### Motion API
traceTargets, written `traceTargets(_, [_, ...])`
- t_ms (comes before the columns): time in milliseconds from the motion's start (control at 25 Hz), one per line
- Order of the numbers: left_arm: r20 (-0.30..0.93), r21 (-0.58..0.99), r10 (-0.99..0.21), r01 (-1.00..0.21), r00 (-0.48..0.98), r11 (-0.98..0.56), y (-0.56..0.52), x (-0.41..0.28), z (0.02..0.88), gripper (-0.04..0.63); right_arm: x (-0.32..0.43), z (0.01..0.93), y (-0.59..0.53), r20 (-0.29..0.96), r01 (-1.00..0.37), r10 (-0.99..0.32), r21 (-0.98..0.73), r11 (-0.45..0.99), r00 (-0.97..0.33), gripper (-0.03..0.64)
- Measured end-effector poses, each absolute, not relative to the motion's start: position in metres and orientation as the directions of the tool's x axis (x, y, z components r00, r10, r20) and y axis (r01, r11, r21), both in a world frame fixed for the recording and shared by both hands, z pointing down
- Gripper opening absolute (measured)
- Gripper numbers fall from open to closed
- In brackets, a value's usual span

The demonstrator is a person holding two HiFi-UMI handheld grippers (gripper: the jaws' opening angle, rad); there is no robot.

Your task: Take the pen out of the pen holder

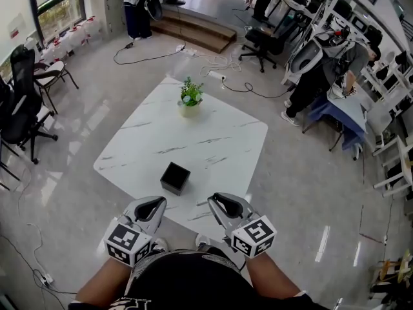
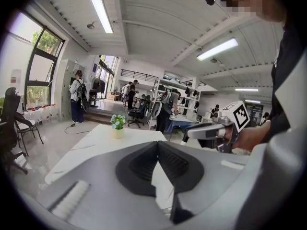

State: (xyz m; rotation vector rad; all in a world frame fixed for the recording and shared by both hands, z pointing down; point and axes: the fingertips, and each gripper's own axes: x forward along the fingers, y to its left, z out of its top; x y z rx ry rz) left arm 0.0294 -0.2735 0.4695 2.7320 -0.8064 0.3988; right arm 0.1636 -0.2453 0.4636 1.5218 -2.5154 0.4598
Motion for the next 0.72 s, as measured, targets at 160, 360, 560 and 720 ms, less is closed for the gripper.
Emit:
traceTargets(160, [0.332, 0.17, -0.485, -0.557, 0.809, -0.813, -0.2738, 0.0301, 0.4687, 0.057, 0.1622, 0.4635, -0.2465, 0.294, -0.882, -0.832, -0.174, 0.437, -0.47, 0.066])
traceTargets(360, [0.334, 0.169, -0.483, -0.556, 0.809, -0.814, -0.273, 0.0316, 0.4682, 0.057, 0.1607, 0.4631, -0.2455, 0.294, -0.879, -0.829, -0.172, 0.444, -0.476, 0.066])
traceTargets(560, [0.334, 0.168, -0.479, -0.551, 0.812, -0.817, -0.272, 0.0328, 0.4674, 0.057, 0.1597, 0.4631, -0.2448, 0.296, -0.878, -0.827, -0.168, 0.448, -0.479, 0.066])
traceTargets(720, [0.337, 0.166, -0.477, -0.55, 0.811, -0.818, -0.2723, 0.0337, 0.4694, 0.057, 0.1613, 0.4644, -0.245, 0.295, -0.878, -0.827, -0.168, 0.447, -0.478, 0.066])
